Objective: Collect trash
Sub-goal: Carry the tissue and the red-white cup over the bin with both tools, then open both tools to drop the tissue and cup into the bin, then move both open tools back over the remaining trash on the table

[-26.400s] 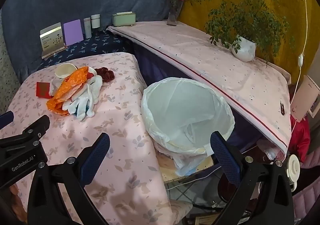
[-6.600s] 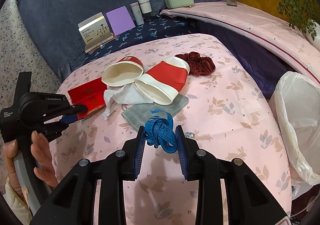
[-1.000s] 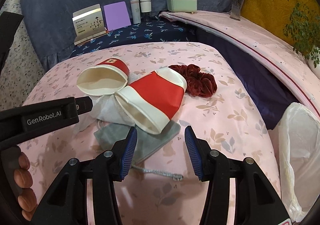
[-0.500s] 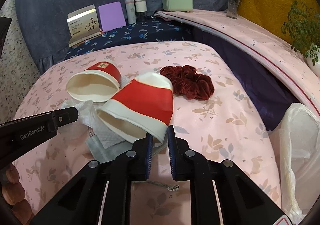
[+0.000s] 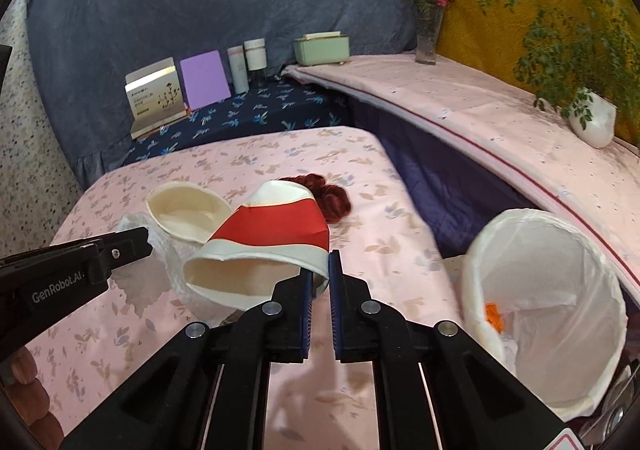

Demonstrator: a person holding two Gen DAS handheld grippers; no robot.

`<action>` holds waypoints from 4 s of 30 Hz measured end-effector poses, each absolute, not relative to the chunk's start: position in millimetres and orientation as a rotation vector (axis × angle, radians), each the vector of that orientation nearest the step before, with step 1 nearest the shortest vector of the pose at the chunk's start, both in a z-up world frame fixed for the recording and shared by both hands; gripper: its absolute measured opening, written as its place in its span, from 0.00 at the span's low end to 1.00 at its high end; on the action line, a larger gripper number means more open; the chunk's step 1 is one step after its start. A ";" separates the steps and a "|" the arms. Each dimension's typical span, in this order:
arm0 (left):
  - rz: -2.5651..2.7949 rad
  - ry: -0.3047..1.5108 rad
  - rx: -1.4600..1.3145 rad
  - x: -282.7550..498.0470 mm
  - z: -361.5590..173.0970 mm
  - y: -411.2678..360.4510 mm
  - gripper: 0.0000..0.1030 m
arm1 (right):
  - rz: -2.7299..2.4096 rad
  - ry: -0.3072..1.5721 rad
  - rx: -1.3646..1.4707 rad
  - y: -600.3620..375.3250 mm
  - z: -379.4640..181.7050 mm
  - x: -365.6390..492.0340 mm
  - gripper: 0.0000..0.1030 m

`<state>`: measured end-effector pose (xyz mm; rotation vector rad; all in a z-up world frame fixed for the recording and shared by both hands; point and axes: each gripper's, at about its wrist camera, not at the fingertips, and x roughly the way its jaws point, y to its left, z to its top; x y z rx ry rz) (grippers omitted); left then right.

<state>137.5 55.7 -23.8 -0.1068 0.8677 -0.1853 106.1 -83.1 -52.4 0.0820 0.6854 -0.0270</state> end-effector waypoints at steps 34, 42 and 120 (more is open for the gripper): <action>-0.467 0.777 0.120 69.9 20.1 -135.1 0.05 | -0.325 0.579 0.257 -267.5 -30.2 1.4 0.07; -0.541 0.783 0.158 68.5 13.8 -171.3 0.05 | -0.389 0.597 0.295 -299.7 -44.4 -10.3 0.07; -0.009 0.906 -0.116 131.8 -61.2 94.3 0.77 | -0.004 0.725 0.096 -88.0 -56.5 82.2 0.38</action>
